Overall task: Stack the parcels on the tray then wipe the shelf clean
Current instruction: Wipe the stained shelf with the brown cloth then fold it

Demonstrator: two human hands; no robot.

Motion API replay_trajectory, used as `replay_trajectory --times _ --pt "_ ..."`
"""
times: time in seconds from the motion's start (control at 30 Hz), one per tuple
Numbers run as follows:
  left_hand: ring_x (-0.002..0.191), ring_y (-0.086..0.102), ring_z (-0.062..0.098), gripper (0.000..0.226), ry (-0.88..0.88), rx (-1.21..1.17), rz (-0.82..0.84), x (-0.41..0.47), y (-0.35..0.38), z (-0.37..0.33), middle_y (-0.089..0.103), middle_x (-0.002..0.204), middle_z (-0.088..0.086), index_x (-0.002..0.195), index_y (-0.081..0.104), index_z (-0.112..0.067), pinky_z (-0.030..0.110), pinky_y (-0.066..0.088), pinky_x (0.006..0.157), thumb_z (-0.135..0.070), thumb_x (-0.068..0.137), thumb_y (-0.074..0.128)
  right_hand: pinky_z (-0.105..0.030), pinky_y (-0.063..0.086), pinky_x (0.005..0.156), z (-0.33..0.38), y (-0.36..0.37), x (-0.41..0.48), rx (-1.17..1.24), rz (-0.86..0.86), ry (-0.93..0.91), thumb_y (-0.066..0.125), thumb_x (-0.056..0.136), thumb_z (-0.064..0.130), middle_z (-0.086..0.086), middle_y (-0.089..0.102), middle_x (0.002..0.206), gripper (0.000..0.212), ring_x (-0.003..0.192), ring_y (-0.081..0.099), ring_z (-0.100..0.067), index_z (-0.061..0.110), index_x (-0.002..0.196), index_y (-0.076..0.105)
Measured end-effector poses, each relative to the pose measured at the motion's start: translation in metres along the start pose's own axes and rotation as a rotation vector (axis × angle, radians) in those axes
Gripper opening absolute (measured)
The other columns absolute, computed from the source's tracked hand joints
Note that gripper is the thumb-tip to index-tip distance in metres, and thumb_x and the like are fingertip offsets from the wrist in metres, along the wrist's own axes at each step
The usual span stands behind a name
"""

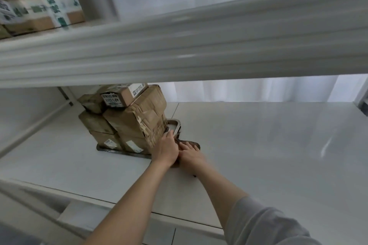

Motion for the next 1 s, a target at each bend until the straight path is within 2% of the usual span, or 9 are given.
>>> replay_trajectory --times 0.13,0.3,0.37,0.43,0.5,0.63,0.77,0.87,1.0 --pt "0.134 0.040 0.025 0.048 0.050 -0.002 0.055 0.005 0.013 -0.019 0.040 0.145 0.009 0.140 0.040 -0.007 0.034 0.034 0.110 -0.009 0.092 0.041 -0.042 0.001 0.121 -0.057 -0.023 -0.016 0.035 -0.125 0.153 0.027 0.103 0.033 -0.001 0.000 0.163 0.048 0.150 -0.003 -0.024 0.041 0.150 0.021" --pt "0.131 0.041 0.026 0.046 0.066 0.038 0.162 -0.002 0.029 -0.052 0.037 0.145 0.009 0.138 0.041 -0.007 0.035 0.036 0.106 -0.012 0.093 0.041 -0.047 0.005 0.119 -0.159 -0.048 -0.056 0.054 -0.217 0.501 0.023 0.103 0.029 -0.006 0.002 0.162 0.048 0.148 0.000 -0.032 0.036 0.151 0.021" --pt "0.131 0.041 0.027 0.045 0.066 0.062 0.200 -0.002 0.037 -0.060 0.035 0.144 0.010 0.138 0.041 -0.007 0.037 0.036 0.106 -0.013 0.094 0.040 -0.047 0.015 0.116 -0.184 -0.062 -0.071 0.002 -0.280 0.617 0.027 0.102 0.028 -0.012 0.012 0.159 0.044 0.145 0.009 -0.037 0.031 0.145 0.034" --pt "0.131 0.041 0.028 0.044 0.073 0.063 0.216 0.001 0.043 -0.065 0.035 0.144 0.011 0.138 0.041 -0.005 0.037 0.036 0.106 -0.013 0.094 0.039 -0.042 0.028 0.108 -0.190 -0.078 -0.078 -0.139 -0.356 0.648 0.034 0.099 0.023 -0.011 0.027 0.149 0.037 0.136 0.025 -0.034 0.025 0.132 0.051" --pt "0.131 0.040 0.028 0.045 0.070 0.057 0.216 0.006 0.048 -0.066 0.034 0.144 0.011 0.138 0.041 -0.005 0.037 0.036 0.106 -0.013 0.094 0.039 -0.037 0.035 0.099 -0.185 -0.087 -0.077 -0.201 -0.424 0.617 0.040 0.098 0.019 -0.007 0.035 0.140 0.033 0.128 0.034 -0.029 0.021 0.126 0.056" --pt "0.132 0.039 0.028 0.045 0.077 0.058 0.231 0.020 0.051 -0.064 0.032 0.146 0.011 0.139 0.039 -0.006 0.039 0.037 0.107 -0.013 0.094 0.039 -0.037 0.042 0.094 -0.171 -0.089 -0.054 -0.033 -0.484 0.571 0.045 0.097 0.019 -0.009 0.039 0.139 0.040 0.128 0.036 -0.030 0.022 0.137 0.042" --pt "0.132 0.040 0.028 0.045 0.101 0.057 0.171 0.049 0.044 -0.056 0.032 0.146 0.010 0.139 0.039 -0.007 0.038 0.037 0.106 -0.009 0.094 0.038 -0.039 0.039 0.098 -0.140 -0.088 -0.001 0.104 -0.388 0.480 0.043 0.097 0.023 -0.008 0.033 0.143 0.035 0.133 0.030 -0.029 0.022 0.132 0.050" --pt "0.128 0.044 0.029 0.044 0.126 0.046 0.131 0.067 0.038 -0.054 0.033 0.145 0.010 0.138 0.041 -0.008 0.039 0.040 0.102 -0.006 0.094 0.036 -0.039 0.037 0.107 -0.103 -0.081 0.041 0.162 -0.279 0.306 0.043 0.098 0.027 -0.005 0.034 0.146 0.037 0.136 0.033 -0.025 0.029 0.134 0.053" --pt "0.127 0.045 0.030 0.044 0.173 0.021 0.121 0.083 0.038 -0.063 0.036 0.144 0.012 0.136 0.043 -0.007 0.040 0.040 0.103 -0.001 0.093 0.032 -0.032 0.034 0.109 -0.068 -0.076 0.062 0.107 -0.169 0.040 0.049 0.095 0.030 0.003 0.042 0.148 0.041 0.136 0.038 -0.018 0.029 0.136 0.054"
Point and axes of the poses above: each hand's wrist, its own x-axis towards the middle knuckle, its own y-axis out of the palm, z = x × y, the point moved 10 cm from there along x, towards the middle knuckle
